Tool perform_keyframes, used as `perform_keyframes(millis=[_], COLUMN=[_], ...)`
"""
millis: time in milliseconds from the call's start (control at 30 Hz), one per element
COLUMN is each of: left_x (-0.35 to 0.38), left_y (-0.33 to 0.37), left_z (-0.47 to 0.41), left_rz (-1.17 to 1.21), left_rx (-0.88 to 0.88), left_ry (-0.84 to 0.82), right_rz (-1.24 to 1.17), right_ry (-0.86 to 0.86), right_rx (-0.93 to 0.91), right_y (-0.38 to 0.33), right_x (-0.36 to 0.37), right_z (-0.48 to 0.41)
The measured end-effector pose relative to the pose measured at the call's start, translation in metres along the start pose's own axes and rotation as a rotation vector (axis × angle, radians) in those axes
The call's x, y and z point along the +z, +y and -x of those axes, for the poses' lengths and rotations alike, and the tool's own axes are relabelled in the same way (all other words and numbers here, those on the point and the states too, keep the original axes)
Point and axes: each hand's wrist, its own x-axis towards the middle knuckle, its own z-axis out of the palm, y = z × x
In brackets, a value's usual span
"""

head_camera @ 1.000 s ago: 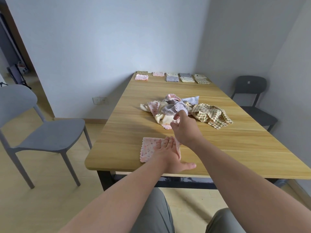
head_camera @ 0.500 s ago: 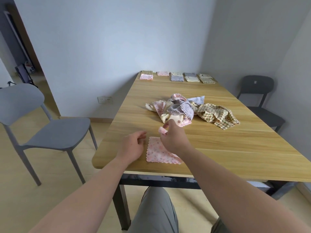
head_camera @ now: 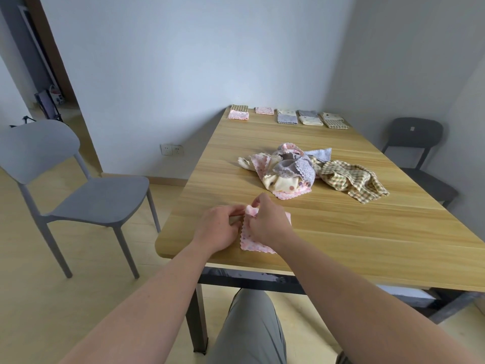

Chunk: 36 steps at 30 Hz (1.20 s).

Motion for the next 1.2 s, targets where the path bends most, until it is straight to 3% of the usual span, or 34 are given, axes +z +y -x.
perform_keyframes(millis=[200, 300, 400, 467, 600, 667, 733, 833, 900, 1000, 1067, 1200], left_x=[0.001, 0.001, -0.002, -0.004, 0.007, 0.012, 0.010, 0.006, 0.008, 0.012, 0.014, 0.007], left_y=[-0.001, 0.000, 0.007, 0.018, 0.030, 0.027, 0.030, 0.038, 0.041, 0.040, 0.039, 0.041], left_z=[0.000, 0.001, 0.000, -0.001, 0.001, 0.003, 0.002, -0.005, -0.014, -0.031, -0.045, -0.080], left_rz=[-0.018, 0.056, 0.044, -0.133, -0.605, -0.670, -0.602, -0.386, -0.364, -0.413, -0.398, -0.125], left_rx=[0.011, 0.025, 0.162, 0.275, 0.344, 0.291, 0.235, 0.196, 0.198, 0.138, 0.095, -0.050], left_ry=[0.011, 0.076, 0.135, 0.021, -0.395, -0.526, -0.543, -0.367, -0.248, -0.286, -0.318, -0.516], right_rz=[0.008, -0.107, 0.179, 0.375, 0.561, 0.541, 0.503, 0.428, 0.477, 0.486, 0.340, -0.138], right_ry=[-0.041, 0.070, 0.222, 0.150, -0.209, -0.279, -0.246, -0.048, 0.058, 0.040, 0.028, -0.085], right_rx=[-0.006, 0.030, -0.083, -0.131, -0.115, -0.090, -0.079, -0.026, 0.027, 0.065, 0.091, 0.123], right_y=[0.003, 0.006, 0.023, 0.041, 0.075, 0.083, 0.083, 0.082, 0.079, 0.070, 0.064, 0.057], right_x=[0.002, -0.012, -0.032, -0.037, -0.026, -0.025, -0.027, -0.031, -0.031, -0.028, -0.029, -0.044], right_z=[0.002, 0.001, 0.004, 0.006, 0.008, 0.009, 0.010, 0.011, 0.013, 0.009, 0.000, -0.024])
